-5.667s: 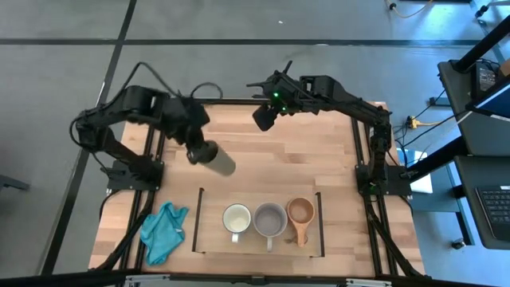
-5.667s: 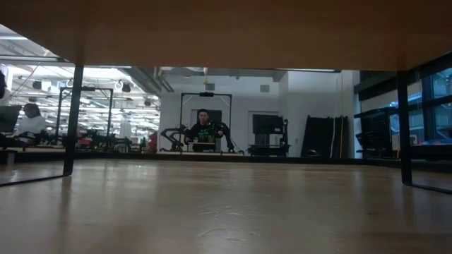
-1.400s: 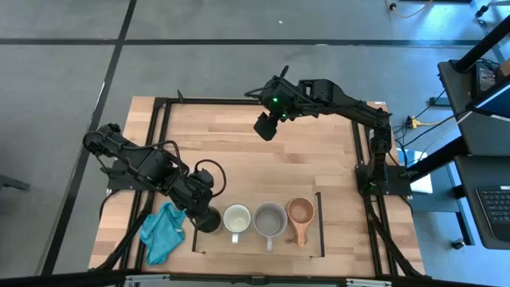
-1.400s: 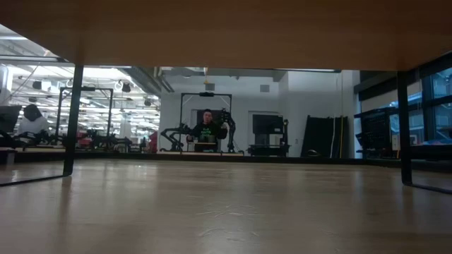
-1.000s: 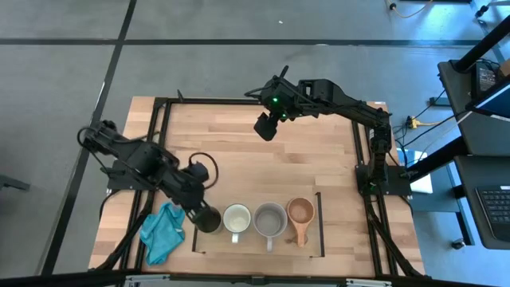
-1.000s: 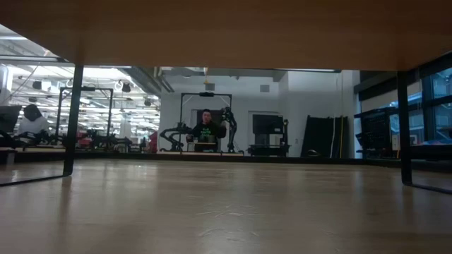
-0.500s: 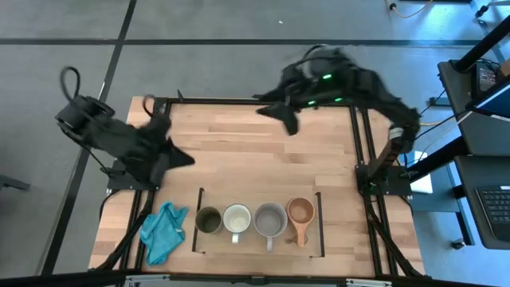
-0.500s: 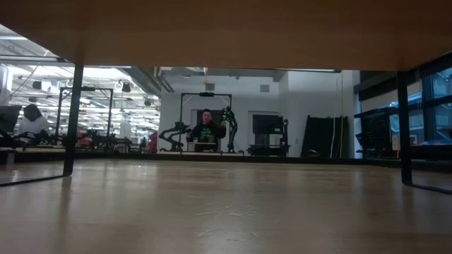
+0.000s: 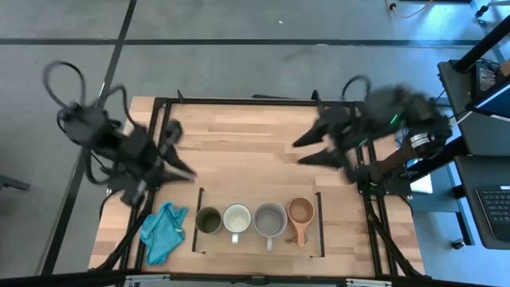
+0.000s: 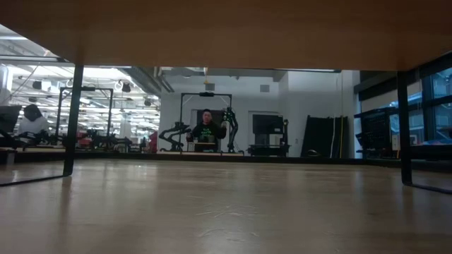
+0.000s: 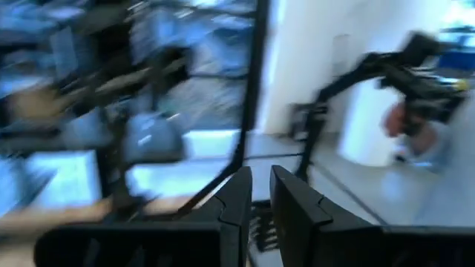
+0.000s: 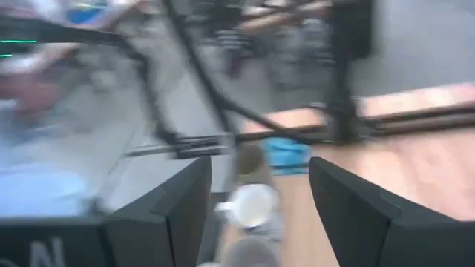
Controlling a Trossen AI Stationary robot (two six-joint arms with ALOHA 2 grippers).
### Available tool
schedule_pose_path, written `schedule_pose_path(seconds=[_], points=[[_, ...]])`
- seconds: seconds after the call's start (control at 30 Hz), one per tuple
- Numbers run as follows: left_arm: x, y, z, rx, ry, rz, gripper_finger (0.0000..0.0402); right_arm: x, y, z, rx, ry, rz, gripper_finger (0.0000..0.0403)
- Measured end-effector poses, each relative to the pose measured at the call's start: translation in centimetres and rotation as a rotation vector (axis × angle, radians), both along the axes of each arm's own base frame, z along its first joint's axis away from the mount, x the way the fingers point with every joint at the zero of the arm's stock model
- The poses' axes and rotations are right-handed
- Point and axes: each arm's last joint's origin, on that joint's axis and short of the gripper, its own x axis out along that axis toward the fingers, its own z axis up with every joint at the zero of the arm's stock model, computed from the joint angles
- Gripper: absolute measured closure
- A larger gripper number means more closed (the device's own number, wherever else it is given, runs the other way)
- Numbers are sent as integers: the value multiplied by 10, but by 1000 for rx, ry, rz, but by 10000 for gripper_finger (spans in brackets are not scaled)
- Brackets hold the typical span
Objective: Stack small to large cups/mugs on shelf
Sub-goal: Return to Home Position
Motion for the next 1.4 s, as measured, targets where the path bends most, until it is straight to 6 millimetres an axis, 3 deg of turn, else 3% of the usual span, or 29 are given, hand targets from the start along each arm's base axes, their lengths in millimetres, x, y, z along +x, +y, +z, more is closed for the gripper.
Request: schedule_pose_path(seconds=[0.07, 0.13, 0.23, 0.3, 0.43, 0.57, 0.67, 0.87, 1.07, 1.4], points=[[12, -7, -13, 24, -90, -90, 357, 15, 18, -13, -42, 6, -93, 175], [21, -5, -26, 15, -223, -186, 357, 34, 35, -22, -65, -81, -75, 175], [23, 14, -55, -38, -374, -301, 357, 53, 50, -33, -38, -270, 65, 175], [18, 31, -75, -72, -432, -343, 357, 56, 46, -48, -13, -251, 99, 175], [-10, 57, -102, -59, -472, -343, 357, 33, 29, -71, 10, -183, -47, 175], [-47, 74, -115, 13, -474, -301, 357, -27, 10, -73, 30, -288, -107, 175], [-75, 84, -129, -2, -380, -125, 357, -60, -1, -88, 37, -384, -124, 175], [-108, 88, -153, -32, -408, -2, 357, -92, -10, -133, 21, -533, -123, 175], [-105, 91, -197, -57, -444, 73, 357, -92, -10, -190, 20, -581, -126, 175], [-81, 93, -262, -146, -501, 115, 357, -96, -11, -236, 70, -649, -134, 175]])
